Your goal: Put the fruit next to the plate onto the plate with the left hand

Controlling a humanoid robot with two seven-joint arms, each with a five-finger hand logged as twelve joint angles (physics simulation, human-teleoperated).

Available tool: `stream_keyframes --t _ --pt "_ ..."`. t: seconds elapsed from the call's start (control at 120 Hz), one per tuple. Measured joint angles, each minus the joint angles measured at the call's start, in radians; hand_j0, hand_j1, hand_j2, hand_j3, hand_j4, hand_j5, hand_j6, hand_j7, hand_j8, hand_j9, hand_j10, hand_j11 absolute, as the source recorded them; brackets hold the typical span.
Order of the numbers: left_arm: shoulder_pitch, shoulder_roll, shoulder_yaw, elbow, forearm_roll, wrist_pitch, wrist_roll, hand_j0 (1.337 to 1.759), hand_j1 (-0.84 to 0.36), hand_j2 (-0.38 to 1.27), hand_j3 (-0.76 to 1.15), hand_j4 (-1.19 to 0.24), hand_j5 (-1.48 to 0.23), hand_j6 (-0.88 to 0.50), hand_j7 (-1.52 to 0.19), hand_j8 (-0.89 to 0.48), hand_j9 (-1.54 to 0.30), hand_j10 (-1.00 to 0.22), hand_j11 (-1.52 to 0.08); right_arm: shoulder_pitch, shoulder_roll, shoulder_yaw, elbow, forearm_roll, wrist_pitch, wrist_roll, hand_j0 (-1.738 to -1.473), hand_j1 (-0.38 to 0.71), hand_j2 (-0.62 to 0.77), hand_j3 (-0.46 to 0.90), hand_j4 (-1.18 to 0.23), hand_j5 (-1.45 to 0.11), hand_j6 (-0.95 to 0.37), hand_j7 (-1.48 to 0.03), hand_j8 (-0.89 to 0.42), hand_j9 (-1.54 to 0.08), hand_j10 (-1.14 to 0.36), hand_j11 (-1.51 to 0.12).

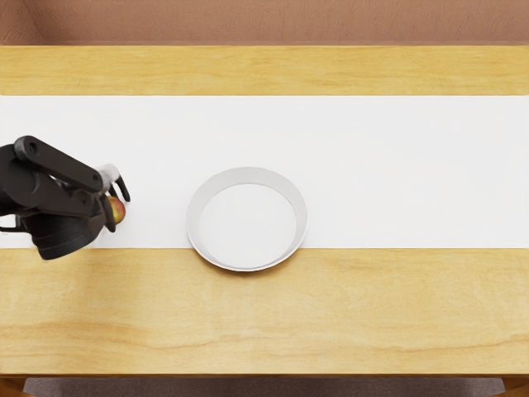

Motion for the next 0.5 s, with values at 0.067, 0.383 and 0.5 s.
stream_keyframes --t 0.067,0.383,0.5 --pt "-0.013 -0.001 -0.008 0.0 -0.001 -0.003 0.0 1.657 -0.28 0.26 0.0 -0.57 -0.76 -0.52 -0.76 -0.52 -0.75 -0.57 -0.75 0.0 0.0 0.0 0.0 0.0 0.0 0.0 -1.658 -0.35 0.0 0.0 0.0 0.0 0.0 0.0 0.0 0.0 0.0 0.0" --pt "-0.077 -0.069 -0.072 0.0 -0.009 -0.01 0.0 1.658 -0.28 0.27 0.0 -0.56 -0.75 -0.53 -0.76 -0.53 -0.74 -0.57 -0.74 0.0 0.0 0.0 0.0 0.0 0.0 0.0 -1.658 -0.35 0.0 0.0 0.0 0.0 0.0 0.0 0.0 0.0 0.0 0.0" --pt "-0.101 -0.106 -0.102 0.002 -0.011 -0.019 0.0 1.658 -0.28 0.25 0.0 -0.56 -0.75 -0.52 -0.75 -0.52 -0.74 -0.57 -0.74 0.0 0.0 0.0 0.0 0.0 0.0 0.0 -1.658 -0.35 0.0 0.0 0.0 0.0 0.0 0.0 0.0 0.0 0.0 0.0"
